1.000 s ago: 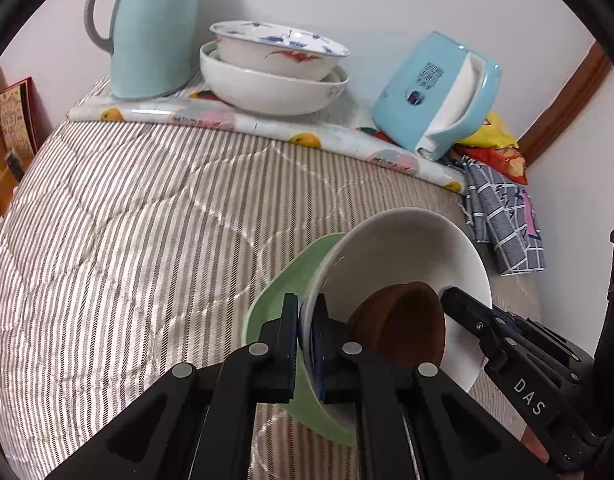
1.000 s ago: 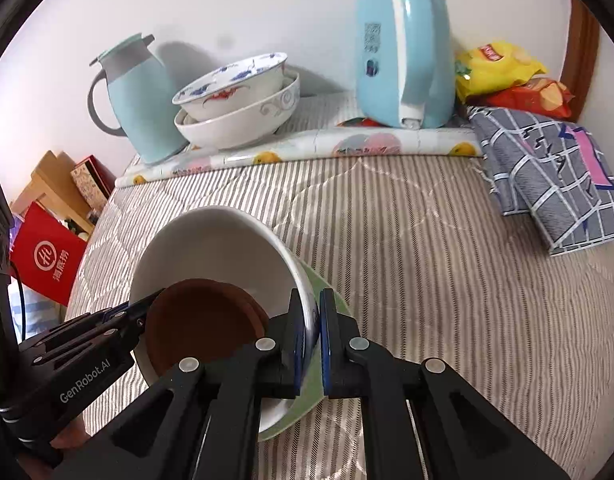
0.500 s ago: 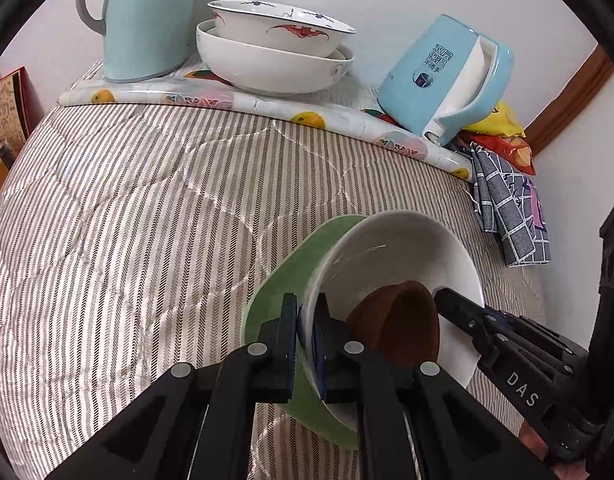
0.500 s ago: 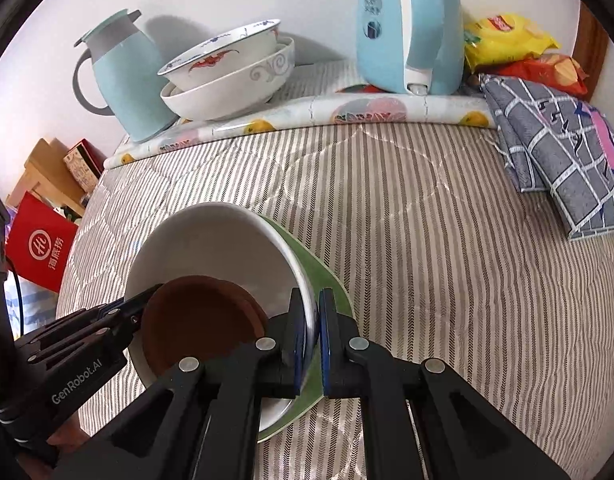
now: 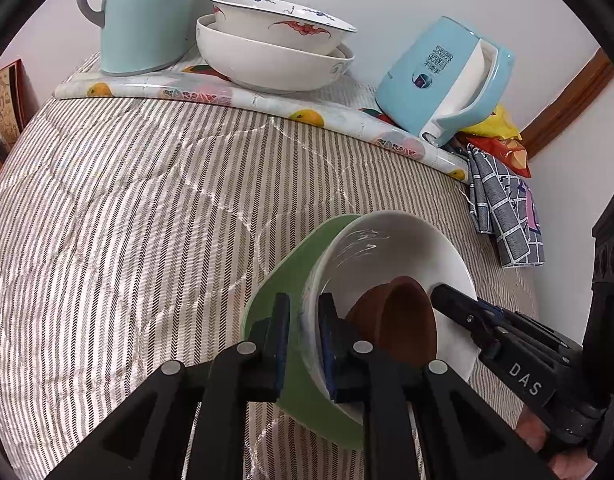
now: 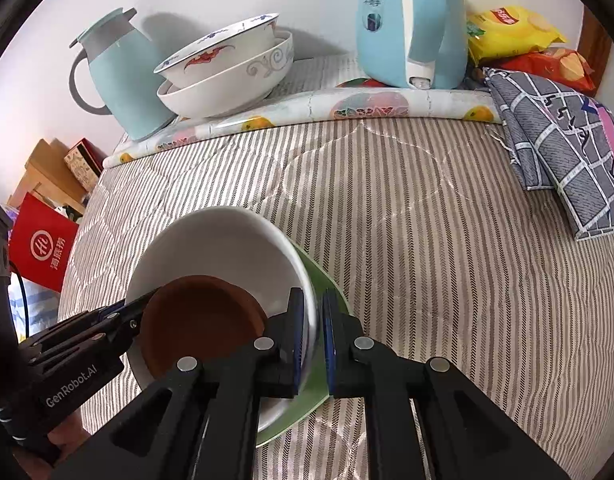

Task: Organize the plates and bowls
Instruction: 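Carry the white bowl with both grippers and lower it onto the green plate, then open both grippers to release the white bowl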

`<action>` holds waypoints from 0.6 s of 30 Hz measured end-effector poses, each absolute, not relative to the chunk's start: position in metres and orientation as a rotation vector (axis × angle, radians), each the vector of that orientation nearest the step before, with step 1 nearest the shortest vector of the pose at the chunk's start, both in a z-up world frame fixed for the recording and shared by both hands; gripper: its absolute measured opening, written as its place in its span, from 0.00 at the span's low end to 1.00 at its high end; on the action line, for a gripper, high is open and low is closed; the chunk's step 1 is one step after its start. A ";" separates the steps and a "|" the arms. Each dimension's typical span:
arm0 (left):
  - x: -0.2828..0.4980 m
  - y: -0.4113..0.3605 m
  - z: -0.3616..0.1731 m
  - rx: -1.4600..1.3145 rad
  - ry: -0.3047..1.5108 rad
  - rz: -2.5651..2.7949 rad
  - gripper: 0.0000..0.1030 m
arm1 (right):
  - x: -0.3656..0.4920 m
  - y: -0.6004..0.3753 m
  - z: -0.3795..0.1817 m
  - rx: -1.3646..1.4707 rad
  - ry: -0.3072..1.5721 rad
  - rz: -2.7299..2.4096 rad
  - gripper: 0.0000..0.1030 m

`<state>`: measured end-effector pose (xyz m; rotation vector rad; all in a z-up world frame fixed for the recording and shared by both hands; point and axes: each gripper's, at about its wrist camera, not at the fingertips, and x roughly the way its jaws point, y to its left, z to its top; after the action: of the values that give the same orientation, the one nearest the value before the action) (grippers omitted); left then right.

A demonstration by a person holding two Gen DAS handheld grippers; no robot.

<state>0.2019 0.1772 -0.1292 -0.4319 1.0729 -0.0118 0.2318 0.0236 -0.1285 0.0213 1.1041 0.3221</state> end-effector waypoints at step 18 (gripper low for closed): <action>0.164 0.178 -0.092 -0.410 0.986 0.018 0.22 | 0.190 0.010 -0.097 -0.040 1.020 0.304 0.21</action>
<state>0.1638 0.1784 -0.0917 -0.4105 0.9864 0.0180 0.1905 0.0104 -0.0968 -0.0397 1.0200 0.3037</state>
